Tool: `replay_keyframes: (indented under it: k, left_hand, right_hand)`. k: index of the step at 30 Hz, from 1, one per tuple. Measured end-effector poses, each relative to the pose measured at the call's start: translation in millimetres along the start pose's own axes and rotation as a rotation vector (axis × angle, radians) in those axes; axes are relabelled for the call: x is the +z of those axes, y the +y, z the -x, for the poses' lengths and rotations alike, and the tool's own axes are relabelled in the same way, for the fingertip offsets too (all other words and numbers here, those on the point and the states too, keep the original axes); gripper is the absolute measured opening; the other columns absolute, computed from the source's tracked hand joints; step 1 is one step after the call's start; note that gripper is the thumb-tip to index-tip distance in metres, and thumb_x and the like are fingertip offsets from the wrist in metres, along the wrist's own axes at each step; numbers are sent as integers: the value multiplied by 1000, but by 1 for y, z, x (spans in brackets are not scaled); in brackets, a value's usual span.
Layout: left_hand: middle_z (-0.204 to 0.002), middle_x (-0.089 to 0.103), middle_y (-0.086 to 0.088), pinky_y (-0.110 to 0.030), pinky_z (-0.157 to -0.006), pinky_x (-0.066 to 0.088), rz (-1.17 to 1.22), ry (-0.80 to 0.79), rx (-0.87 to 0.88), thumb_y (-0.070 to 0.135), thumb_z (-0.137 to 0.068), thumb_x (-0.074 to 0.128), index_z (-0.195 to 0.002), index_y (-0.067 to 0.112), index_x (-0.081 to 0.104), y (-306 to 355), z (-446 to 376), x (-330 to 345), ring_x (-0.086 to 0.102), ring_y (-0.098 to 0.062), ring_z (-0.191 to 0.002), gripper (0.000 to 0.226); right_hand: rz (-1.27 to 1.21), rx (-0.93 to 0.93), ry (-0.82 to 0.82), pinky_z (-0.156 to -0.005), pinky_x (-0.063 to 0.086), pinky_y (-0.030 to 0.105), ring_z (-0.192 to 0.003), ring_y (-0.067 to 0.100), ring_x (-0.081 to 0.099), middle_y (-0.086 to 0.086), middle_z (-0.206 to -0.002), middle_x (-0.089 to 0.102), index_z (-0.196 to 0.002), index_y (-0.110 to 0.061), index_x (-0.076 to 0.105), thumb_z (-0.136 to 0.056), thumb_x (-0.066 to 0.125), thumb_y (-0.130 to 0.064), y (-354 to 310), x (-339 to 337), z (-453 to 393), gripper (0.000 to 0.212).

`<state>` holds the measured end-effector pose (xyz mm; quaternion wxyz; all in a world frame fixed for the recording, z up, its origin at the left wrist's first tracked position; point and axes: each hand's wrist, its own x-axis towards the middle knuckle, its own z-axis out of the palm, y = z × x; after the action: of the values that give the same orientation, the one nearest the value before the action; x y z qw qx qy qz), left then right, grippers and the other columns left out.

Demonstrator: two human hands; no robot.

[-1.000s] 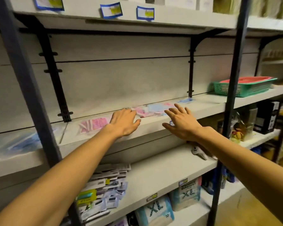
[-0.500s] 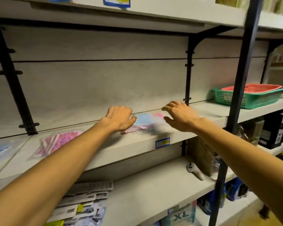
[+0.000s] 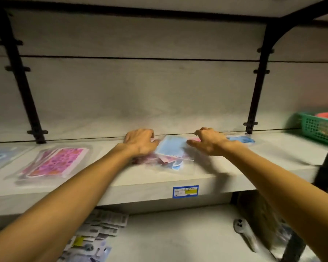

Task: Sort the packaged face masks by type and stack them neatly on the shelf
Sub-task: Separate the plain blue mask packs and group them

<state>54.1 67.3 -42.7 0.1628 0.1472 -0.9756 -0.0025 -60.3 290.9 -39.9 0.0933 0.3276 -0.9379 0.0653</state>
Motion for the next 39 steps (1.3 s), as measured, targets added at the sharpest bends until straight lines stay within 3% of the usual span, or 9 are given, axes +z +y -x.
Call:
replay_keyframes:
  k: [4, 8, 12, 17, 21, 26, 30, 34, 39]
  left_hand:
    - [-127, 67, 0, -34, -81, 42, 66, -17, -89, 77, -85, 48, -125, 28, 61, 18, -11, 18, 61, -27, -114, 65]
    - [-123, 68, 0, -33, -79, 46, 74, -93, -157, 83, -73, 60, -122, 25, 66, 24, -22, 22, 62, -26, -108, 77]
    - [-104, 76, -2, -42, -85, 56, 308, -163, -244, 69, -67, 76, -102, 21, 76, 14, -25, 20, 69, -27, -99, 60]
    - [-90, 75, 2, -44, -70, 61, 524, 52, -315, 38, -69, 86, -97, 28, 74, -4, -21, 26, 72, -28, -80, 32]
    - [-95, 72, 8, -34, -71, 54, 328, 217, -358, 36, -74, 80, -96, 30, 69, -19, -20, 32, 67, -21, -82, 25]
    - [-87, 70, 3, -34, -70, 51, 440, 304, -487, 31, -74, 77, -88, 24, 65, -29, -20, 37, 66, -27, -84, 20]
    - [-77, 65, 7, -32, -62, 46, 490, 382, -499, 25, -75, 69, -83, 24, 59, -28, -16, 39, 64, -26, -76, 13]
    - [-77, 61, 13, -30, -59, 41, 518, 465, -500, 28, -76, 68, -86, 27, 55, -26, -13, 34, 61, -23, -75, 16]
    - [-101, 69, 0, -43, -85, 57, 769, 465, -563, 20, -79, 68, -106, 21, 60, -22, -13, 28, 67, -27, -92, 28]
  right_hand:
    - [-336, -67, 139, -75, 51, 42, -82, 37, 63, 13, -86, 70, -86, -7, 64, -102, 33, -57, 18, 7, -16, 61]
    - [-486, -104, 151, -84, 54, 46, -81, 35, 69, 17, -106, 73, -106, -3, 67, -101, 31, -60, 35, 17, -27, 67]
    - [-591, -97, 180, -85, 55, 42, -79, 28, 71, 11, -91, 75, -101, -11, 71, -102, 37, -55, 36, 21, -45, 55]
    - [-624, -99, 212, -80, 55, 41, -85, 32, 68, 11, -97, 74, -106, -11, 70, -100, 52, -41, 29, 39, -54, 36]
    - [-790, -137, -44, -49, 55, 31, -56, 21, 65, 12, -100, 73, -130, -19, 58, -89, 71, -42, 35, 45, -47, 48]
    - [-533, -187, -137, -97, 53, 37, -107, 22, 64, -2, -127, 64, -137, -23, 55, -67, 79, -66, 29, 41, -46, 85]
    - [-540, -149, -84, -83, 59, 39, -93, 23, 68, -1, -118, 63, -140, -20, 52, -62, 84, -63, 30, 36, -44, 94]
    - [-665, -100, -71, -39, 52, 31, -45, 23, 66, 4, -88, 67, -124, -23, 60, -72, 87, -35, 32, 33, -44, 60]
    - [-808, -71, 119, -71, 52, 27, -83, 22, 68, 0, -90, 71, -88, -27, 67, -78, 71, -10, 39, 32, -55, 21]
